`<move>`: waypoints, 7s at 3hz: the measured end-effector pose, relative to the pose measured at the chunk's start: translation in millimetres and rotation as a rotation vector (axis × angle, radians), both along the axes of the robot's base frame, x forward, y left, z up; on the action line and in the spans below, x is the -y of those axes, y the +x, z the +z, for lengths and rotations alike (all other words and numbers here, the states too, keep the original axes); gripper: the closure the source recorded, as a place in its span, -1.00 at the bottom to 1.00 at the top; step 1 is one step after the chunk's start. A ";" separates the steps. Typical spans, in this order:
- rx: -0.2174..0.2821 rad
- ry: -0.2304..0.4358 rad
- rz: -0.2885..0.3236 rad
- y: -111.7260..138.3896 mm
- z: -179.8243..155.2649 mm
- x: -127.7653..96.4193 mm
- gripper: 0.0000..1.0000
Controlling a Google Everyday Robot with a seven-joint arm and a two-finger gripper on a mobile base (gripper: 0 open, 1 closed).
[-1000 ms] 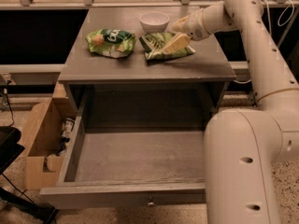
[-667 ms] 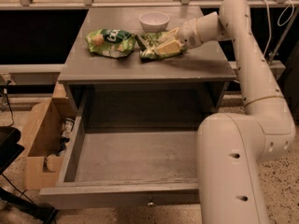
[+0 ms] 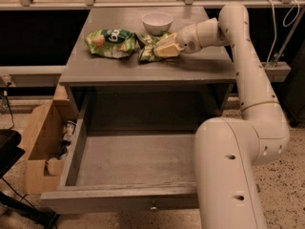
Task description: Place green jalapeno chip bag into top drawer
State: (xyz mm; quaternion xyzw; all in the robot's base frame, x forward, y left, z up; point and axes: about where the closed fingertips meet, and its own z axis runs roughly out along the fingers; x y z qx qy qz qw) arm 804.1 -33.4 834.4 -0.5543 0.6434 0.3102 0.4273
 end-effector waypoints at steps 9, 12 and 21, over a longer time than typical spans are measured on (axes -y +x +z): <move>0.000 0.000 0.000 -0.1 1.7 -0.1 1.00; 0.000 0.000 0.000 -0.1 1.7 -0.2 0.17; 0.148 -0.683 -0.397 6.9 126.6 79.0 -1.00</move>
Offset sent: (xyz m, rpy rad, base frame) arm 0.0181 -0.0167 0.0261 -0.0968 0.0298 -0.0479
